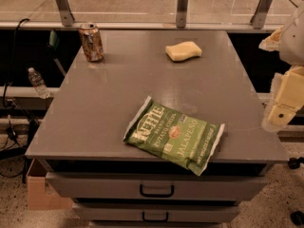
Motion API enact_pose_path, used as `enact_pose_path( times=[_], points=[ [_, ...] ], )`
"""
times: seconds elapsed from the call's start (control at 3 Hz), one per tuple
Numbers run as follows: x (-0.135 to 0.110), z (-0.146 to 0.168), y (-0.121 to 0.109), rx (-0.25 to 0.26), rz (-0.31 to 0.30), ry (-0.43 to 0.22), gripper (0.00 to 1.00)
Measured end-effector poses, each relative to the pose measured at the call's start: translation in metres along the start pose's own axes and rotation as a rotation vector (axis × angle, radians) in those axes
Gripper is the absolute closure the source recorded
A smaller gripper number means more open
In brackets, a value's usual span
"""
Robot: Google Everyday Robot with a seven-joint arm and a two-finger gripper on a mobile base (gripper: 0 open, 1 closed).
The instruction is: Move sponge near orange can
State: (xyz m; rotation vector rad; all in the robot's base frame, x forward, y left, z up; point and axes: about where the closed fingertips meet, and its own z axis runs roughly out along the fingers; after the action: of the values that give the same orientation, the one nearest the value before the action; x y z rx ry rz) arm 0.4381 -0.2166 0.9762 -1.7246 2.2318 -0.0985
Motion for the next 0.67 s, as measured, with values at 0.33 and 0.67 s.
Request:
enact_pose_path(
  times=[0.33,0.67],
  points=[
    [0.0000,0.0000,0.0000,0.000,0.000,0.000,0.00],
    [-0.0019,0.0001,-0.0081,0.011,-0.008,-0.032,0.00]
  ],
)
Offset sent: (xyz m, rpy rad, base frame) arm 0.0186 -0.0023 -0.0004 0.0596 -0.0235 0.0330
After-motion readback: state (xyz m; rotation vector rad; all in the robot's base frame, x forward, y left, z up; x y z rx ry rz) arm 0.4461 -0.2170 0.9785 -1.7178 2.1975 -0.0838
